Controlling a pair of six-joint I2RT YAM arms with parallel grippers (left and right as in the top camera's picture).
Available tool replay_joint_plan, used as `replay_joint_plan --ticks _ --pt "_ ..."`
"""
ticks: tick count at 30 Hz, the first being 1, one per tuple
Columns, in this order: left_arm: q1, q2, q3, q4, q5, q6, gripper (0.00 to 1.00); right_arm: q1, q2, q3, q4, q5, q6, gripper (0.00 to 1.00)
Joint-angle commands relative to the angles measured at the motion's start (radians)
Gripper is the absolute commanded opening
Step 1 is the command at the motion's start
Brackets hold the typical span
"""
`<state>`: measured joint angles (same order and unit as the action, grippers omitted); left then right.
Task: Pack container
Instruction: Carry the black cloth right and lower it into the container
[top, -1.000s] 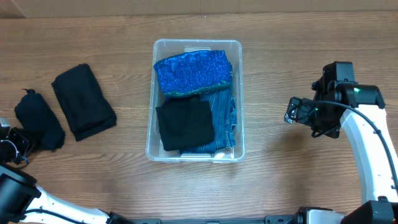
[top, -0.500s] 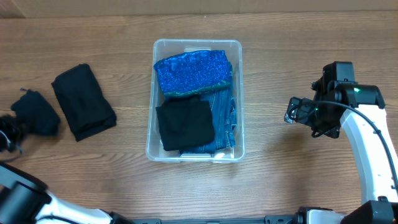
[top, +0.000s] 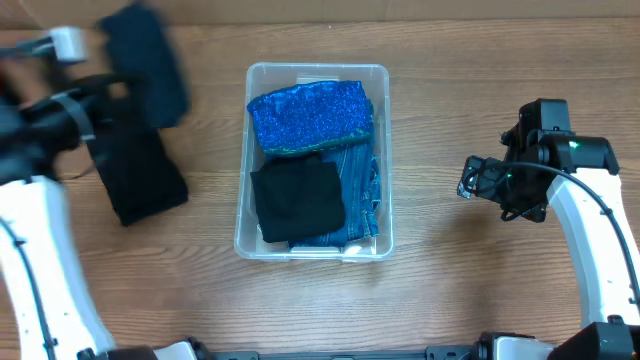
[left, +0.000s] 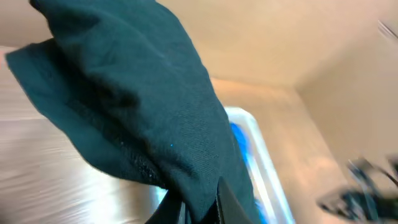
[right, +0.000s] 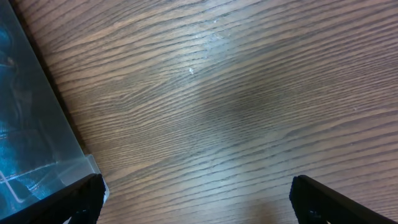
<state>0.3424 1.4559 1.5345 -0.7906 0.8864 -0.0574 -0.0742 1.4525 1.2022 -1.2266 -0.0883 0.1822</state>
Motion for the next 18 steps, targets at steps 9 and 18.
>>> replay_joint_plan --ticks 9,18 --pt "-0.660 0.059 0.019 0.018 -0.335 -0.116 0.04 -0.003 -0.003 0.001 -0.008 0.000 -0.006 1.00" --pt "-0.790 0.116 -0.019 0.060 -0.487 -0.351 0.04 -0.003 -0.003 0.001 -0.012 -0.003 -0.006 1.00"
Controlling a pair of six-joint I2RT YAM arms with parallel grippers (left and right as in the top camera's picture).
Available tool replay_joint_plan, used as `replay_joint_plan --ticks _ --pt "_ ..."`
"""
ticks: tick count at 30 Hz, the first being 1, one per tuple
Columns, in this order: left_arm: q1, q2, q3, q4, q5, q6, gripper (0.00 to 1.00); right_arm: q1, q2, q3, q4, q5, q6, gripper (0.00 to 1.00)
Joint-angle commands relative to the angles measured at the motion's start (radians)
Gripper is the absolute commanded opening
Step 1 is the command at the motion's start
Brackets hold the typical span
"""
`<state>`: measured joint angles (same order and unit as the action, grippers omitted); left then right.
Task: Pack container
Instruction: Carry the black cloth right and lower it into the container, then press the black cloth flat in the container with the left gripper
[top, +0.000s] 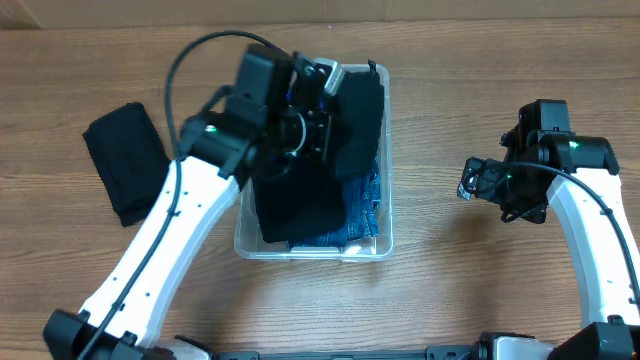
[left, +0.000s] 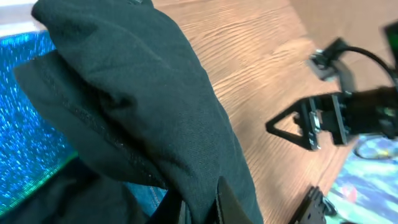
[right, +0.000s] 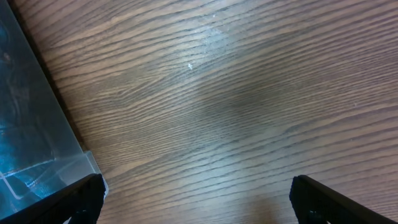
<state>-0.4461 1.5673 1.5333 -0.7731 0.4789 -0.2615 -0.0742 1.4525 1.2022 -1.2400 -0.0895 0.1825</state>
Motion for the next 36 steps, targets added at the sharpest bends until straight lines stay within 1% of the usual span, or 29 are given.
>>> replay_joint_plan --ticks 1,4,5,7,9,14,21,23,30,36 --pt "0.000 0.005 -0.034 0.062 -0.079 -0.181 0.04 -0.003 -0.003 0.001 0.000 -0.002 -0.007 1.00" --pt "0.000 0.005 -0.103 0.143 -0.079 -0.314 0.04 -0.003 -0.003 0.001 0.000 -0.002 -0.007 1.00" --pt "-0.003 0.005 -0.128 0.174 -0.073 -0.341 0.04 -0.003 -0.003 0.001 0.000 -0.002 -0.007 1.00" --pt "-0.021 0.005 -0.188 0.256 -0.034 -0.349 0.04 -0.003 -0.003 0.001 0.000 -0.002 -0.007 1.00" --pt "-0.040 0.005 -0.222 0.288 -0.002 -0.349 0.04 -0.003 -0.003 0.001 0.000 -0.002 -0.007 1.00" --pt "-0.084 0.005 -0.272 0.283 0.000 -0.354 0.04 -0.003 -0.003 0.001 -0.002 -0.002 -0.007 1.00" --pt "-0.159 0.005 -0.318 0.267 0.008 -0.436 0.04 -0.003 -0.003 0.001 -0.005 -0.002 -0.007 1.00" --pt "-0.163 0.006 -0.321 0.234 -0.003 -0.461 0.04 -0.003 -0.003 0.001 -0.005 -0.002 -0.007 1.00" --pt "-0.163 0.006 -0.321 0.139 -0.017 -0.469 0.04 -0.003 -0.003 0.001 -0.008 -0.001 -0.007 1.00" --pt "-0.160 0.006 -0.321 0.085 -0.079 -0.467 0.04 -0.003 -0.003 0.001 -0.010 -0.002 -0.007 1.00"
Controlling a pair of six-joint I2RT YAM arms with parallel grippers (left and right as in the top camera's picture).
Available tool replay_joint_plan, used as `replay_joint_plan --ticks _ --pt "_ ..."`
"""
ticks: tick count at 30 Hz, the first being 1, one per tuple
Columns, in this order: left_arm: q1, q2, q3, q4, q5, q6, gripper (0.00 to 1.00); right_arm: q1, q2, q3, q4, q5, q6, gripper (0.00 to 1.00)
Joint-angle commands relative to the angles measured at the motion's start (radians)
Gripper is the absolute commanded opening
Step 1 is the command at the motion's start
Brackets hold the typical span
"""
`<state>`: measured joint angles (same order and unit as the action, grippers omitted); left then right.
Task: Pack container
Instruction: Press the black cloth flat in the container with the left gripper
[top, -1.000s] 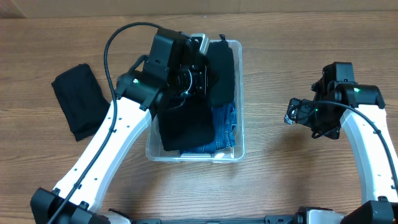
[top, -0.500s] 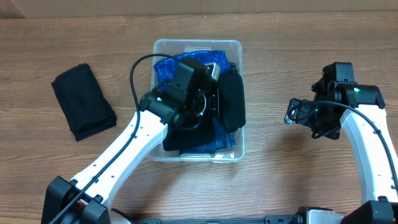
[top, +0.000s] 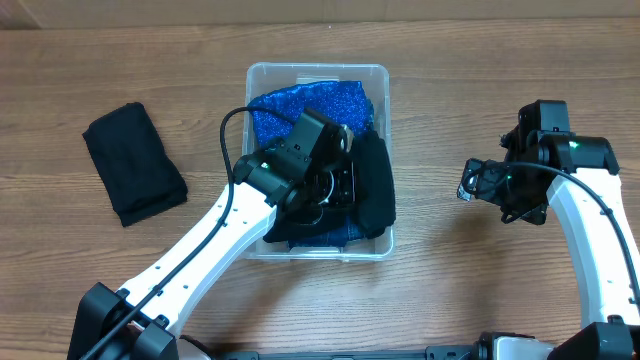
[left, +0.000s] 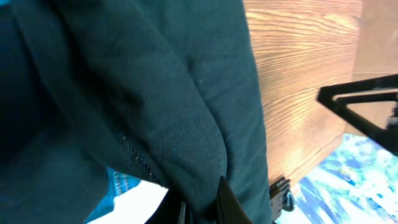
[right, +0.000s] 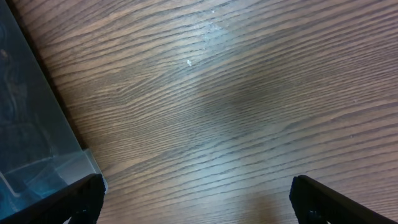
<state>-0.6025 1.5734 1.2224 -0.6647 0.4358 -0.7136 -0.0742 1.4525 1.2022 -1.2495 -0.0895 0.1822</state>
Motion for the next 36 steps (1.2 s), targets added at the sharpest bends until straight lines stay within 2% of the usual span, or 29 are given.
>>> replay_joint_plan --ticks 1,3,5,6,7,8,9,10,14,19,23,24,25,26,28,29,30,36 --pt "-0.004 0.000 -0.010 -0.035 -0.040 -0.011 0.04 -0.003 -0.003 0.001 0.000 -0.002 -0.006 1.00" --pt "-0.004 0.000 -0.010 -0.058 -0.046 -0.003 0.04 -0.003 -0.003 0.001 0.001 -0.001 -0.006 1.00" --pt "-0.004 0.000 -0.010 -0.066 -0.043 0.011 0.46 -0.003 -0.003 0.001 0.002 -0.001 -0.006 1.00" --pt "-0.005 0.000 -0.010 -0.066 -0.039 0.015 0.72 -0.003 -0.004 0.001 0.002 -0.001 -0.006 1.00" --pt "-0.005 0.000 -0.010 -0.064 -0.025 0.021 0.82 -0.003 -0.003 0.001 0.002 -0.001 -0.006 1.00" --pt "-0.005 0.000 -0.010 -0.057 -0.006 0.032 0.86 -0.003 -0.003 0.001 0.002 -0.001 -0.006 1.00" --pt "-0.002 0.000 -0.010 -0.043 0.014 0.043 0.95 -0.003 -0.003 0.001 0.001 -0.001 -0.006 1.00" --pt "0.001 -0.001 -0.009 -0.029 0.039 0.053 1.00 -0.003 -0.003 0.001 0.001 -0.001 -0.006 1.00" --pt "0.020 -0.007 0.033 0.012 0.093 0.113 1.00 -0.003 -0.003 0.001 -0.002 -0.001 -0.006 1.00" --pt "0.021 -0.046 0.162 0.009 -0.004 0.238 1.00 -0.003 -0.003 0.001 0.000 -0.001 -0.006 1.00" --pt "0.019 -0.042 0.187 -0.007 -0.009 0.369 0.98 -0.003 -0.003 0.001 0.006 -0.001 -0.007 1.00" --pt "0.018 -0.035 0.186 -0.029 -0.023 0.379 0.91 -0.003 -0.003 0.001 0.006 -0.001 -0.007 1.00" --pt "0.019 -0.026 0.184 -0.054 -0.040 0.378 0.77 -0.003 -0.003 0.001 0.006 -0.001 -0.007 1.00" --pt "0.019 -0.012 0.174 -0.072 -0.047 0.378 0.50 -0.003 -0.004 0.001 0.006 -0.001 -0.007 1.00" --pt "0.018 0.014 0.142 -0.080 -0.046 0.377 0.18 -0.003 -0.003 0.001 0.006 -0.001 -0.007 1.00" --pt "0.018 0.029 0.124 -0.079 -0.042 0.377 0.11 -0.003 -0.003 0.001 0.006 -0.001 -0.007 1.00" --pt "0.016 0.047 0.106 -0.079 -0.042 0.377 0.09 -0.003 -0.003 0.001 0.006 -0.001 -0.007 1.00" --pt "-0.006 0.195 0.039 -0.024 0.076 0.388 0.04 -0.003 -0.003 0.001 0.006 -0.001 -0.007 1.00"
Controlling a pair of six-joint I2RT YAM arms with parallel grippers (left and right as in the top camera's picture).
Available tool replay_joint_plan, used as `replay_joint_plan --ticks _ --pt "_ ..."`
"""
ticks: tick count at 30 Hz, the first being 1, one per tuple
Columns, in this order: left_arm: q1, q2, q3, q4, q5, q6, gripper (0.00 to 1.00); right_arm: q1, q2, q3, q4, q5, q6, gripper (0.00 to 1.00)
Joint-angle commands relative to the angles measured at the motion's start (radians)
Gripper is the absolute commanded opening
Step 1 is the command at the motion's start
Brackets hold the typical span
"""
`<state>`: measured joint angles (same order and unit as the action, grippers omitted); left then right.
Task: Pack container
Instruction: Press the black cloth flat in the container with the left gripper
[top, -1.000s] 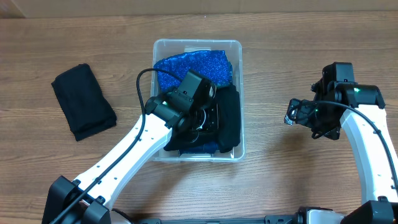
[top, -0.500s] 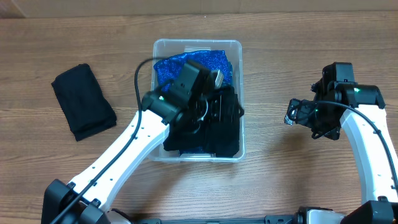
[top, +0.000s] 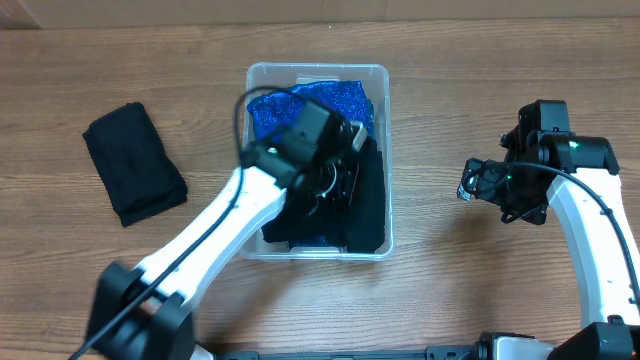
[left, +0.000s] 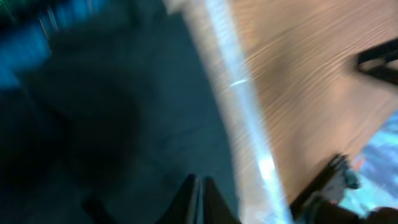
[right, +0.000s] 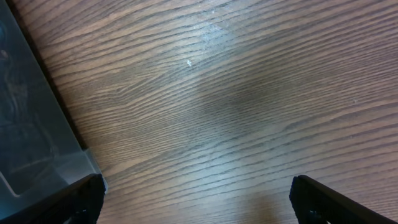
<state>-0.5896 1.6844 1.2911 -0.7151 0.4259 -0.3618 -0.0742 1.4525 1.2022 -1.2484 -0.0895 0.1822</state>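
The clear plastic container (top: 318, 68) stands mid-table, with a sparkly blue cloth (top: 280, 108) at its far end. A black cloth (top: 368, 205) lies along its right side over other dark and blue garments. My left gripper (top: 348, 168) is down inside the container; in the blurred left wrist view its fingers (left: 200, 186) stand pressed together over the dark cloth, beside the clear wall (left: 239, 106). A second folded black cloth (top: 133, 163) lies on the table to the left. My right gripper (top: 468, 181) hovers open to the right of the container.
In the right wrist view, bare wooden table (right: 236, 93) lies under the open right gripper (right: 199, 205), with the container's corner (right: 37, 143) at the left edge. A cardboard wall runs along the table's far edge.
The black cloth bulged over the container's right rim; now it lies lower and flatter inside along the right wall. My left gripper has sunk deeper. The right arm has not moved.
My left gripper held a black cloth up at the far left of the table, a second one lying below. Then it carried the cloth over the container's far end, then hung it over the right side, and now it rests inside.
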Motion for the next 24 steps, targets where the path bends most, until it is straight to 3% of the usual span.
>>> replay_joint_plan --ticks 1,7,14,16,18,20,24 --pt "-0.021 0.102 -0.029 0.033 0.100 0.037 0.04 -0.003 -0.003 0.001 0.005 -0.001 -0.007 1.00" --pt "-0.016 0.172 -0.029 0.036 0.103 0.037 0.04 -0.003 -0.003 0.001 0.001 -0.001 -0.007 1.00" --pt "0.054 0.070 0.079 -0.052 0.107 0.094 0.17 -0.003 -0.003 0.001 0.001 -0.001 -0.007 1.00" --pt "0.085 0.010 0.148 -0.122 0.055 0.134 0.31 -0.003 -0.003 0.001 0.001 -0.001 -0.007 1.00" --pt "0.130 -0.068 0.245 -0.210 -0.024 0.207 0.59 -0.003 -0.003 0.001 0.002 -0.001 -0.007 1.00" --pt "0.169 -0.121 0.303 -0.256 -0.111 0.220 1.00 -0.003 -0.003 0.001 0.002 -0.001 -0.007 1.00" --pt "0.294 -0.219 0.350 -0.309 -0.193 0.215 1.00 -0.003 -0.003 0.001 0.005 -0.001 -0.007 1.00"
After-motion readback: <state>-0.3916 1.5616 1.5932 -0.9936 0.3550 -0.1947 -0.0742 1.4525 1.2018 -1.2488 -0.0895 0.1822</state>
